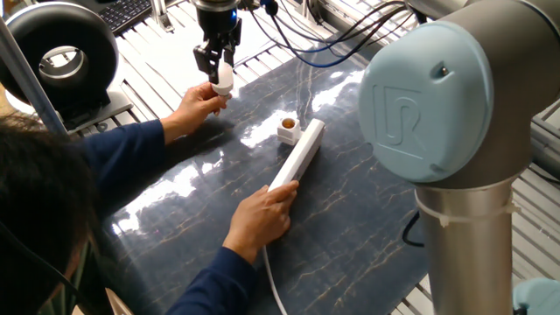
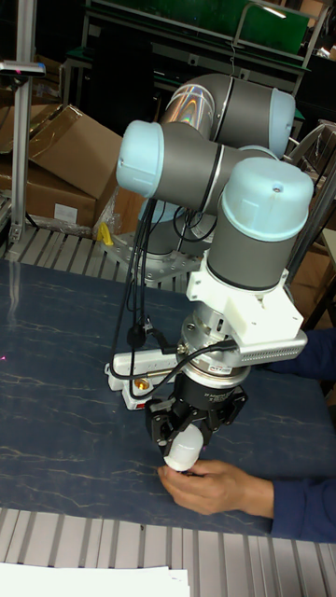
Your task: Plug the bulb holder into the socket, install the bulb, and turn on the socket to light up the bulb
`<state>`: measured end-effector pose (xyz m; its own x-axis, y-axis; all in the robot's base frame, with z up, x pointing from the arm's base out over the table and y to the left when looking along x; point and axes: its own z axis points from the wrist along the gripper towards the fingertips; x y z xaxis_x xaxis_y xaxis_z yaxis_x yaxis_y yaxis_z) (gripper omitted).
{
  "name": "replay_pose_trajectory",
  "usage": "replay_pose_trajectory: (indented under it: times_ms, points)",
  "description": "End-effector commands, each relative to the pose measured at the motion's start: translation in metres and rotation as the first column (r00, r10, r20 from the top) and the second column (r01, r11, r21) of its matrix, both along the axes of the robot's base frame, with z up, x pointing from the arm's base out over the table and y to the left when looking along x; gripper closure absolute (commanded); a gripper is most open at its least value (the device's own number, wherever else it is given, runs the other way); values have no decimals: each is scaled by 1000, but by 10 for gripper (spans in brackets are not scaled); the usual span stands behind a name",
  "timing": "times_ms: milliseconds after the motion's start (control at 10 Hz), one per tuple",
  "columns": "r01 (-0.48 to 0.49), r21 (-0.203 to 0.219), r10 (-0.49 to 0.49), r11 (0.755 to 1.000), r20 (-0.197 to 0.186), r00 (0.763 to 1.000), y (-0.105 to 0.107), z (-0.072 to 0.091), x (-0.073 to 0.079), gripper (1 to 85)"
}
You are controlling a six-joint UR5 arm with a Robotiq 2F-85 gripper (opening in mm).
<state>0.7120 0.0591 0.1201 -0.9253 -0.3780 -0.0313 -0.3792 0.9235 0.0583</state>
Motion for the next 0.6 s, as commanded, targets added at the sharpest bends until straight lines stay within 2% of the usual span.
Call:
replay_pose_trajectory:
  times_ms: [0,200,300,400,500]
  points:
    - [-6,8,6,1000,7,1000,1,-2,1,297]
    - [7,-3,-7,1000,-5,1000,-1,-2,-1,367]
    - [19,-17,-20,1000,-10,1000,-5,-2,-2,497]
    - [39,-46,-40,998,-13,999,-11,-3,-3,847]
    - [45,-38,-46,998,-13,999,-9,-3,-3,843]
